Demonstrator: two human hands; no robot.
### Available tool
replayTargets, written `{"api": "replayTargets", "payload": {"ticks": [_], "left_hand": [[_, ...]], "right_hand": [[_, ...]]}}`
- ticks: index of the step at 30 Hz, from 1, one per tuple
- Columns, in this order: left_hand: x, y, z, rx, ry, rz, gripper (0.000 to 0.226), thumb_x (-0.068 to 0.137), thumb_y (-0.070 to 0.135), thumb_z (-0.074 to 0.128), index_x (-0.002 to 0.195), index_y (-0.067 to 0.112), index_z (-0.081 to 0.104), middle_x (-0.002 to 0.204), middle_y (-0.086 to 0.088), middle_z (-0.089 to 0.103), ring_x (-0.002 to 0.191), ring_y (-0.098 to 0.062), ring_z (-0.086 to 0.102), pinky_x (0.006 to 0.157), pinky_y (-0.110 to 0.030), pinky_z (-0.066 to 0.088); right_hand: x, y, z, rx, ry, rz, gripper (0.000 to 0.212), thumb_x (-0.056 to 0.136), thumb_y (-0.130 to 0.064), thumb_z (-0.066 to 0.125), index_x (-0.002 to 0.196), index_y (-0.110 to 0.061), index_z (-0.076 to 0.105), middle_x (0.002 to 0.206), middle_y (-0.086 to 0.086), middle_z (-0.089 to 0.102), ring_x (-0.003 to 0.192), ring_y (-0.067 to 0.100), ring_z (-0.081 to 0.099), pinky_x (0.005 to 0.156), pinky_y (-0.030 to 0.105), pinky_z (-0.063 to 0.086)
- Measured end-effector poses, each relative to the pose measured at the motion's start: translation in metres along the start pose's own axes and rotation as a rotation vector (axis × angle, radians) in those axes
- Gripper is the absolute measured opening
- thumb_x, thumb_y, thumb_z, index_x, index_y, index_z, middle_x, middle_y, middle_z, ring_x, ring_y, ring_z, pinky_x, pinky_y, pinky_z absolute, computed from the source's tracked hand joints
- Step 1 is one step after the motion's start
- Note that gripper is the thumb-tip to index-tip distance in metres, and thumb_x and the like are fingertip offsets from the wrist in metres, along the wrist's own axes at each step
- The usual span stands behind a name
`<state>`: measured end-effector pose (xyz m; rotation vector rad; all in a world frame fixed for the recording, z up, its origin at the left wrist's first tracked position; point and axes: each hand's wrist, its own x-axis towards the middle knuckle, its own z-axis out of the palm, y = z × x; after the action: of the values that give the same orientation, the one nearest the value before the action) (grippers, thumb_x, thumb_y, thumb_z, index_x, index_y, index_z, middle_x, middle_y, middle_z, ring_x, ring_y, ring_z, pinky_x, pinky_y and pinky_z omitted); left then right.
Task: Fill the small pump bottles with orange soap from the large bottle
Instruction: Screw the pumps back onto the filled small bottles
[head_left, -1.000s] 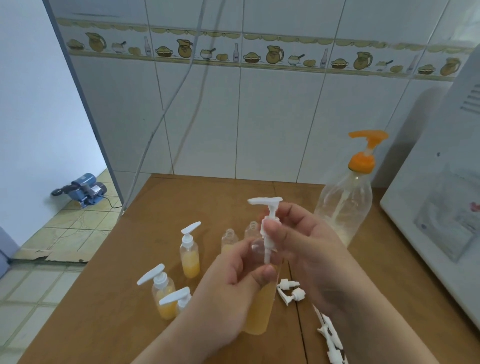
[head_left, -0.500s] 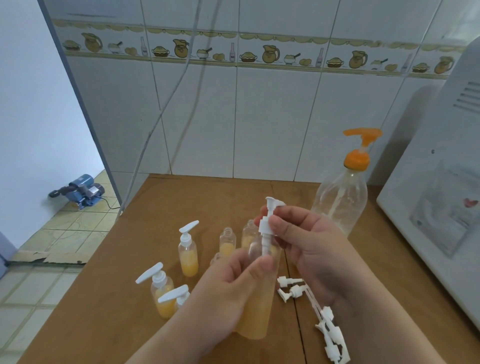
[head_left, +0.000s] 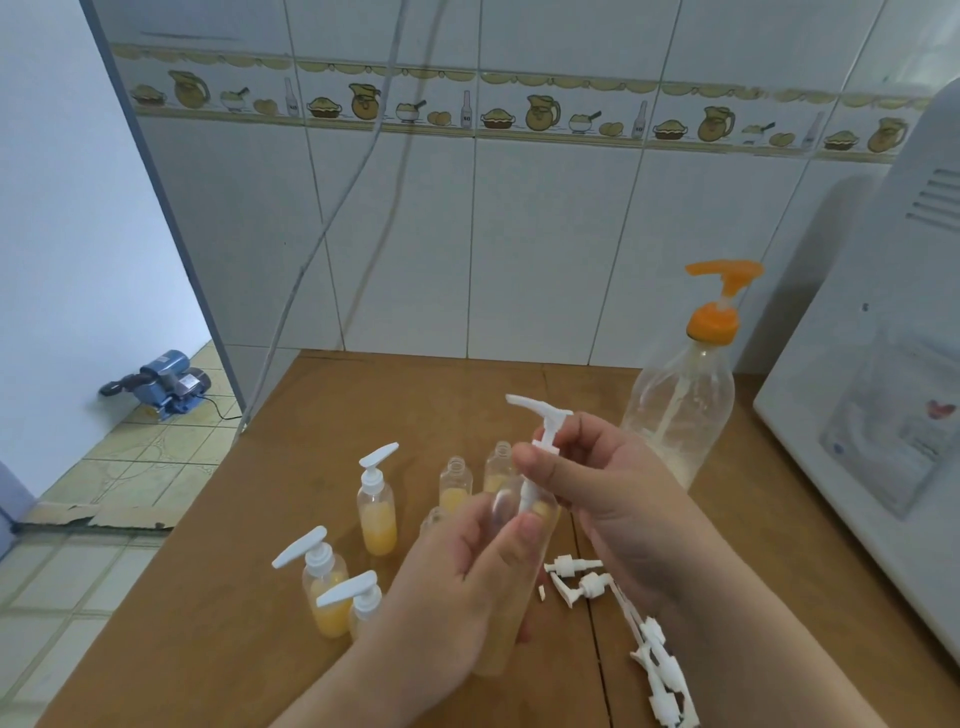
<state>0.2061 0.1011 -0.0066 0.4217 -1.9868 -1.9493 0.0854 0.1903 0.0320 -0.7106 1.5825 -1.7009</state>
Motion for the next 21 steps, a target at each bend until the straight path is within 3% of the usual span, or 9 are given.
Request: {"api": "replayTargets", "payload": {"ticks": [3,5,9,11,14,16,18,21], "left_hand": [[0.0,0.001,-0.003,-0.104,-0.006,-0.07,0.037,0.072,0.063,0.061,0.08,0.027,0.067,0.073,-0.007,0.06,0.056,-0.023,0.058,0.052,-0.029,0.049],[0.0,0.001,-0.007,-0.073,-0.007,-0.088,0.034,0.072,0.059,0.059,0.08,0.027,0.066,0.071,-0.004,0.061,0.057,-0.023,0.058,0.053,-0.03,0.05],[-0.001,-0.002,-0.01,0.216,0.124,0.035,0.042,0.078,0.066,0.052,0.083,0.026,0.06,0.069,0.003,0.065,0.057,-0.016,0.064,0.057,-0.033,0.054],[-0.001,-0.003,-0.014,0.398,0.201,0.131,0.045,0.078,0.071,0.048,0.084,0.028,0.058,0.072,0.002,0.065,0.059,-0.013,0.062,0.056,-0.03,0.051],[0.002,-0.002,-0.024,0.585,0.249,0.216,0.045,0.076,0.073,0.042,0.09,0.034,0.057,0.074,0.012,0.062,0.067,-0.004,0.057,0.055,-0.02,0.041],[0.005,0.001,-0.027,0.716,0.28,0.258,0.042,0.079,0.072,0.039,0.093,0.035,0.053,0.072,0.015,0.058,0.072,0.0,0.055,0.058,-0.015,0.037],[0.008,0.005,-0.025,0.797,0.298,0.29,0.043,0.076,0.071,0.034,0.093,0.034,0.05,0.074,0.016,0.056,0.073,0.0,0.054,0.057,-0.016,0.036],[0.011,0.008,-0.024,0.894,0.302,0.301,0.046,0.073,0.07,0.028,0.096,0.035,0.046,0.079,0.018,0.053,0.072,0.0,0.053,0.058,-0.015,0.039]], "right_hand": [[0.001,-0.001,-0.004,0.1,-0.12,0.03,0.027,0.074,-0.025,0.068,0.097,-0.011,0.071,0.099,0.008,0.071,0.091,0.024,0.066,0.087,0.035,0.052],[0.002,0.0,-0.003,0.153,-0.106,0.008,0.022,0.071,-0.021,0.069,0.091,-0.014,0.075,0.099,0.01,0.072,0.094,0.022,0.067,0.085,0.032,0.054],[0.005,0.013,0.01,0.175,0.015,-0.016,0.032,0.05,-0.037,0.088,0.066,-0.018,0.068,0.079,0.01,0.064,0.074,0.02,0.061,0.068,0.027,0.052],[0.005,0.015,0.013,0.193,0.034,-0.029,0.026,0.056,-0.028,0.081,0.071,-0.014,0.065,0.078,0.01,0.064,0.071,0.019,0.06,0.063,0.025,0.052],[0.005,0.01,0.017,0.195,0.053,-0.068,0.034,0.058,-0.024,0.077,0.088,-0.013,0.067,0.089,0.011,0.07,0.081,0.021,0.066,0.071,0.028,0.052],[0.006,0.007,0.02,0.137,0.081,-0.103,0.026,0.069,-0.02,0.072,0.093,-0.016,0.068,0.092,0.007,0.072,0.087,0.017,0.068,0.073,0.023,0.052],[0.006,0.005,0.023,0.069,0.11,-0.145,0.014,0.082,-0.012,0.066,0.091,-0.021,0.071,0.088,-0.003,0.074,0.087,0.009,0.068,0.073,0.017,0.052],[0.007,0.006,0.025,0.004,0.17,-0.184,0.02,0.087,-0.008,0.062,0.084,-0.025,0.071,0.079,-0.008,0.072,0.08,0.005,0.067,0.07,0.017,0.052]]}}
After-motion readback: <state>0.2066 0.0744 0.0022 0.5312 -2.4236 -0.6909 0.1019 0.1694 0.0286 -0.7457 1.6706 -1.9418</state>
